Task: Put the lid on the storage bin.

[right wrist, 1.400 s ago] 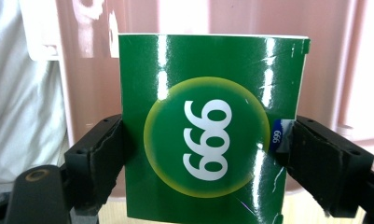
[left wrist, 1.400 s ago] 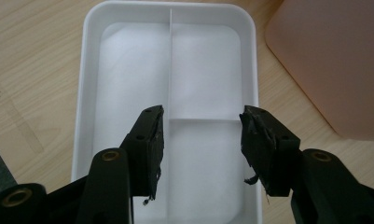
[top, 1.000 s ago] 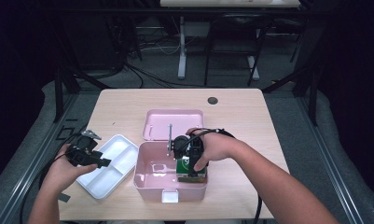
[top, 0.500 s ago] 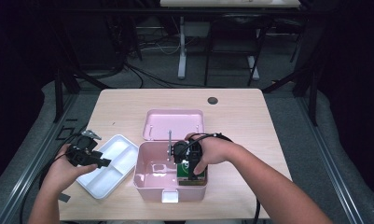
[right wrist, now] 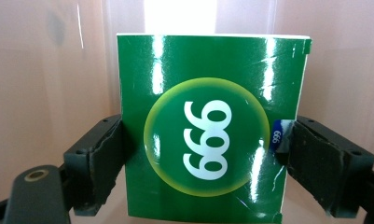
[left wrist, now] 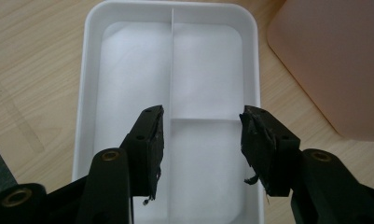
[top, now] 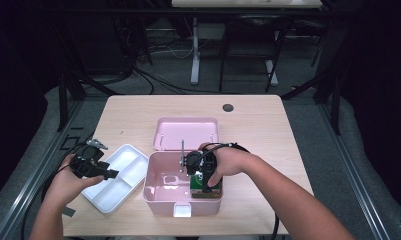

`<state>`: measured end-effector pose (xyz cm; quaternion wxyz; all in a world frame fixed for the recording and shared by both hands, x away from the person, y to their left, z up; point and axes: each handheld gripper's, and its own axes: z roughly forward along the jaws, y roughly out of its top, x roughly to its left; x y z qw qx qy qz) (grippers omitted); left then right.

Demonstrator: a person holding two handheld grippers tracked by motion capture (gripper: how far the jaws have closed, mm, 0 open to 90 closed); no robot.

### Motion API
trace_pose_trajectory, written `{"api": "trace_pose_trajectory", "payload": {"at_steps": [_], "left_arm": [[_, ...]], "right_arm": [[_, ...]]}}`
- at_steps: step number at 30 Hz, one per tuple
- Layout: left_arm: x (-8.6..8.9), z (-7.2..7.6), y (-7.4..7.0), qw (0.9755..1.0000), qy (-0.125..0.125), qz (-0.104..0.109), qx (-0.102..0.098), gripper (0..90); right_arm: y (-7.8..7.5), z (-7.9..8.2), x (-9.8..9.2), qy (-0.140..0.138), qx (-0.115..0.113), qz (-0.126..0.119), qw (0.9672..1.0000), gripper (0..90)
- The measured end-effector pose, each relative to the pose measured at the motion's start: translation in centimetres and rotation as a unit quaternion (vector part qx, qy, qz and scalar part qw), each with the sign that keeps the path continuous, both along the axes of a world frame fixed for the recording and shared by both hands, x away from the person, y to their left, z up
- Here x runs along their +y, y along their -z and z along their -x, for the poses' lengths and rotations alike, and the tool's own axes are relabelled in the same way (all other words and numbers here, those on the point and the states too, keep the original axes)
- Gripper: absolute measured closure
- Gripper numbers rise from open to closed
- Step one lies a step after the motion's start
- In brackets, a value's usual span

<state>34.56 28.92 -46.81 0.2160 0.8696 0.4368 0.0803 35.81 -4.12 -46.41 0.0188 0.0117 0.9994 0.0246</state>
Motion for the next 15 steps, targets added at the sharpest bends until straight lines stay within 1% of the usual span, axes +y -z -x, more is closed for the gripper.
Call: {"api": "trace_pose_trajectory", "payload": {"at_steps": [4, 6, 8, 12, 15], "left_arm": [[0.02, -0.02, 0.07, 1.0000, 0.001, 0.000, 0.001, 49.2], [0.02, -0.03, 0.08, 1.0000, 0.000, 0.000, 0.001, 49.2], [0.00, -0.05, 0.10, 1.0000, 0.000, 0.000, 0.001, 49.2], [-0.03, -0.08, 0.13, 1.0000, -0.001, 0.000, 0.002, 49.2], [-0.03, -0.09, 0.16, 1.0000, -0.002, -0.001, 0.002, 49.2]], "right_arm": [[0.41, -0.12, -0.03, 0.004, 0.008, -0.003, 1.0000, 15.3], [0.64, -0.12, -0.11, 0.005, 0.005, -0.003, 1.0000, 15.3], [0.77, -0.21, -0.18, 0.007, 0.009, -0.005, 0.9999, 15.3], [0.88, -0.23, -0.24, 0.006, 0.005, -0.007, 0.9999, 15.2], [1.02, -0.36, -0.27, 0.013, 0.009, -0.009, 0.9998, 15.1]]}}
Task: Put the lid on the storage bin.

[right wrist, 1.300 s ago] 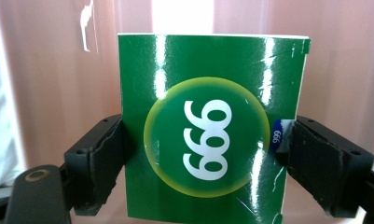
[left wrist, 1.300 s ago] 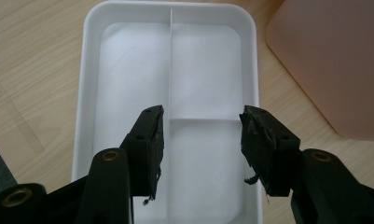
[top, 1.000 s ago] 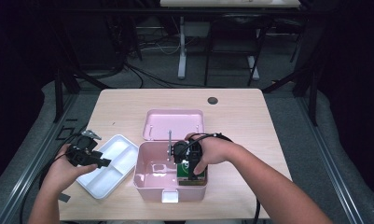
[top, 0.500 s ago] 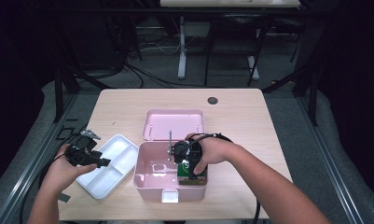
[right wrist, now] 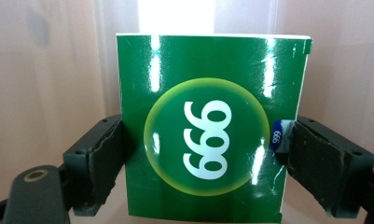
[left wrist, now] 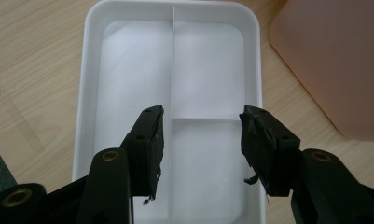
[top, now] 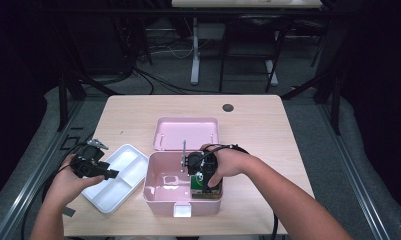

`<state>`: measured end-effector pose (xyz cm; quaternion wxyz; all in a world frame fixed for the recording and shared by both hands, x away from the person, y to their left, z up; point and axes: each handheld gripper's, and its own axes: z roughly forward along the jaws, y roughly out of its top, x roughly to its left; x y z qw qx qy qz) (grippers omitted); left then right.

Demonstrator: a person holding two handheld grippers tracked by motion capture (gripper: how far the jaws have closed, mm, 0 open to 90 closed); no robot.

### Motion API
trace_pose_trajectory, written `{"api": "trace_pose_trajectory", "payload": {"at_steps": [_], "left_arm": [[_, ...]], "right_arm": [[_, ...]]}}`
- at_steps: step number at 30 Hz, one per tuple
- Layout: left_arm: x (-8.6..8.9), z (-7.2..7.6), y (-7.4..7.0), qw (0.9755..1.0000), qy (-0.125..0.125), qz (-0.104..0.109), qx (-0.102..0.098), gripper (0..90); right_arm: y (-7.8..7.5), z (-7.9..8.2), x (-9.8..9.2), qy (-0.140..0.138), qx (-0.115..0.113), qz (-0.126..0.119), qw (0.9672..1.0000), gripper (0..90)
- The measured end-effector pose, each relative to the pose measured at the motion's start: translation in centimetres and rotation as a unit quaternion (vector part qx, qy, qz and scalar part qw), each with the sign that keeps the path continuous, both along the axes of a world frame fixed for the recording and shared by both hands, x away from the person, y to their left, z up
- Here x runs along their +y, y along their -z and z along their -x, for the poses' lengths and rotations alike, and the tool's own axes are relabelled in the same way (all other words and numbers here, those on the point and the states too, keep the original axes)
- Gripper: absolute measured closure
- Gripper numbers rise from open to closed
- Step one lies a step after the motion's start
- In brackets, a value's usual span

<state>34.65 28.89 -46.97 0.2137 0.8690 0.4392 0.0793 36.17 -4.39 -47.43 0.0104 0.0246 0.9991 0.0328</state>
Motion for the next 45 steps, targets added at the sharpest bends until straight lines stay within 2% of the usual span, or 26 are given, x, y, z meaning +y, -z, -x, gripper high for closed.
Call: {"api": "trace_pose_trajectory", "payload": {"at_steps": [9, 13, 24, 33, 43, 45], "left_arm": [[0.1, 0.0, 0.0, 1.0000, 0.001, -0.001, 0.001, 49.2], [0.0, 0.0, 0.0, 1.0000, 0.001, 0.000, 0.000, 49.3], [0.1, 0.0, 0.0, 1.0000, 0.001, 0.000, -0.002, 49.2], [0.3, 0.0, 0.0, 1.0000, -0.002, 0.001, -0.001, 49.2], [0.1, 0.0, 0.2, 1.0000, -0.001, 0.002, 0.001, 49.2], [0.2, 0.0, 0.2, 1.0000, 0.000, 0.000, 0.001, 49.2]], "right_arm": [[0.3, -0.1, 0.3, 0.007, -0.004, 0.006, 0.9999, 14.4], [-0.3, -0.1, 0.2, 0.011, -0.004, -0.009, 0.9999, 14.4], [-1.2, 0.3, -0.3, 0.019, -0.005, -0.020, 0.9996, 15.7], [-3.3, 0.7, -1.1, 0.025, -0.019, -0.027, 0.9991, 17.9], [-5.5, 0.8, -2.3, 0.055, -0.034, -0.054, 0.9964, 22.5], [-5.9, 0.8, -2.6, 0.057, -0.035, -0.053, 0.9964, 22.5]]}}
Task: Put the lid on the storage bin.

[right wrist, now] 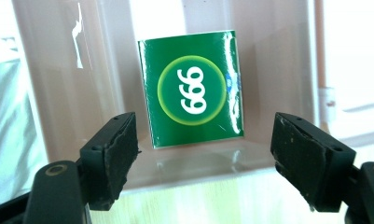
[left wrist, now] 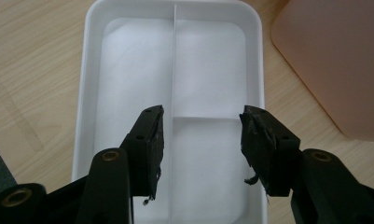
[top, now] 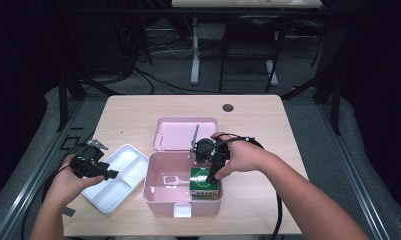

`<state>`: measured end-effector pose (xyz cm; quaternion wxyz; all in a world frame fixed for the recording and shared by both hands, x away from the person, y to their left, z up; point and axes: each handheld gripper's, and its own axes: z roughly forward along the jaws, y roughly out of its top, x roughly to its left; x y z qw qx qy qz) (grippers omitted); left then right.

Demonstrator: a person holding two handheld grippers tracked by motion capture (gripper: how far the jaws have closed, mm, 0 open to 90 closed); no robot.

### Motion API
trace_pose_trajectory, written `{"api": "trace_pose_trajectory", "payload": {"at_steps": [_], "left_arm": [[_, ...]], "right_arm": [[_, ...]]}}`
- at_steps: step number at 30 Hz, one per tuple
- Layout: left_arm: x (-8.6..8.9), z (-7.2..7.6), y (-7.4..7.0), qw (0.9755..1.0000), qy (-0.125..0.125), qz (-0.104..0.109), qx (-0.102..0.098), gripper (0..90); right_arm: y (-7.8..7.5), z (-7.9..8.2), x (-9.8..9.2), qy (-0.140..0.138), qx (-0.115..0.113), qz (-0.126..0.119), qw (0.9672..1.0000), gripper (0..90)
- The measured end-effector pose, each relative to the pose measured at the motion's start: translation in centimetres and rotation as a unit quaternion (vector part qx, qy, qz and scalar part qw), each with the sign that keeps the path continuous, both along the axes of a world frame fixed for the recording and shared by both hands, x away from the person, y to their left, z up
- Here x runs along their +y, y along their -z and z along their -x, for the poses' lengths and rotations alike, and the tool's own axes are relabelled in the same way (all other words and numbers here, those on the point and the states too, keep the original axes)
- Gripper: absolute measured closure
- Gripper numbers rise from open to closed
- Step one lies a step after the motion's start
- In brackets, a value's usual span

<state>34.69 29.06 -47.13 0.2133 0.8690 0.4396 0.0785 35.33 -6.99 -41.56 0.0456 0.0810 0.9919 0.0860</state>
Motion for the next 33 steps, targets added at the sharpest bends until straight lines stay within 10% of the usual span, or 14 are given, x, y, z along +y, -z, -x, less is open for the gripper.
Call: {"api": "trace_pose_trajectory", "payload": {"at_steps": [24, 32, 33], "left_arm": [[0.1, 0.0, 0.2, 1.0000, -0.001, -0.002, 0.001, 49.5], [0.1, 0.0, 0.2, 1.0000, -0.004, -0.005, 0.001, 50.0], [0.2, 0.0, 0.2, 0.9999, -0.011, -0.006, -0.002, 50.2]], "right_arm": [[-1.1, -0.3, -5.5, 0.064, -0.019, -0.012, 0.9977, 23.4], [-0.7, -0.4, -7.4, 0.121, -0.025, -0.046, 0.9913, 23.8], [-0.6, -0.5, -8.0, 0.145, -0.023, -0.077, 0.9862, 23.8]]}}
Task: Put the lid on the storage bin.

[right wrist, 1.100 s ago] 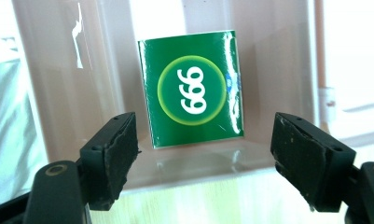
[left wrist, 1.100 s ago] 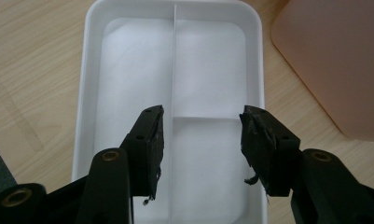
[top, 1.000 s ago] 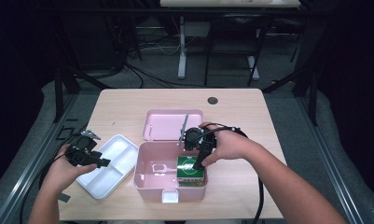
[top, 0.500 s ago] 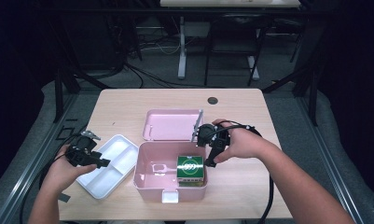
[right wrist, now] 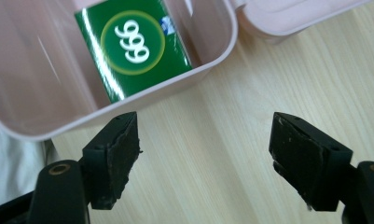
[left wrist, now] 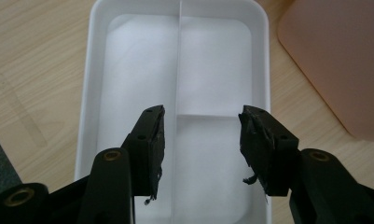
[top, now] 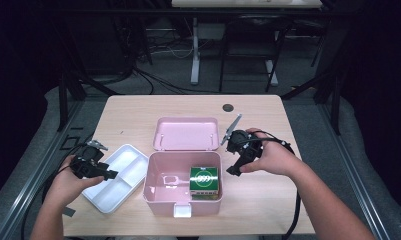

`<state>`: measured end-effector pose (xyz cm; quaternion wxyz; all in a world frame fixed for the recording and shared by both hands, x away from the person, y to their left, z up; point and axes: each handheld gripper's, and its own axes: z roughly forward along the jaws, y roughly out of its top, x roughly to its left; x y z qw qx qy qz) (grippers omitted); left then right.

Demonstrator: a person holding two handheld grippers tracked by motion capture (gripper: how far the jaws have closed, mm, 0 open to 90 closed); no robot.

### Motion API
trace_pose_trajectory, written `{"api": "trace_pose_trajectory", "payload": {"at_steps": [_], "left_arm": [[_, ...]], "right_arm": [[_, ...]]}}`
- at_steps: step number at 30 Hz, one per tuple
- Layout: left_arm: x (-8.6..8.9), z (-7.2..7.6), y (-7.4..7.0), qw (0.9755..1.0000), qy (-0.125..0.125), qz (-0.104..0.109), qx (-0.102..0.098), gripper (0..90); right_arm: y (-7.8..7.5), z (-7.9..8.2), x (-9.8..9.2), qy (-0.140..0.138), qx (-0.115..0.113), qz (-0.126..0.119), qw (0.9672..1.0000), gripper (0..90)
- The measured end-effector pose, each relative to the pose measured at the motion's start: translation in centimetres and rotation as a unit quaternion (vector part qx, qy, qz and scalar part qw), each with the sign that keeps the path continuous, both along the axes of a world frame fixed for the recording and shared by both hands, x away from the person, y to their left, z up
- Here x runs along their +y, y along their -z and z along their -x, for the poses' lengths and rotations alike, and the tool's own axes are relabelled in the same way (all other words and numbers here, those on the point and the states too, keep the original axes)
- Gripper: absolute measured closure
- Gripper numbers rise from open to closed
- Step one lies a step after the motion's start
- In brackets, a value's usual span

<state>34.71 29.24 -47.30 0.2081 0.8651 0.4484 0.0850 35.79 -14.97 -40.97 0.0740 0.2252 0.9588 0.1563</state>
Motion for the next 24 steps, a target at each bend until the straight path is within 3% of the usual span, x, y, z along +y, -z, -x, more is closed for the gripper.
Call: {"api": "trace_pose_trajectory", "payload": {"at_steps": [2, 3, 7, 12, 17, 24], "left_arm": [[0.1, -0.1, 0.0, 1.0000, -0.005, 0.000, -0.001, 50.5], [0.1, -0.1, 0.1, 1.0000, -0.005, 0.000, 0.000, 50.6], [-0.1, -0.2, 0.3, 0.9999, -0.004, -0.006, 0.007, 50.7], [0.0, -0.4, 0.0, 0.9998, -0.018, 0.007, -0.002, 54.2], [0.0, -0.5, -0.4, 0.9997, -0.024, 0.001, -0.004, 54.3], [-0.3, -0.4, -0.5, 0.9998, -0.014, -0.002, 0.011, 55.0]], "right_arm": [[0.1, 0.0, -0.3, 0.015, -0.002, -0.015, 0.9998, 23.8], [0.2, 0.0, -0.5, 0.026, -0.015, -0.021, 0.9993, 23.8], [1.1, 0.2, -1.1, 0.058, -0.017, -0.052, 0.9968, 23.8], [1.9, 1.1, -1.4, 0.072, -0.028, -0.054, 0.9955, 23.8], [2.3, 2.0, -2.0, 0.101, -0.054, -0.087, 0.9896, 23.8], [3.0, 2.7, -2.5, 0.115, -0.062, -0.090, 0.9873, 23.9]]}}
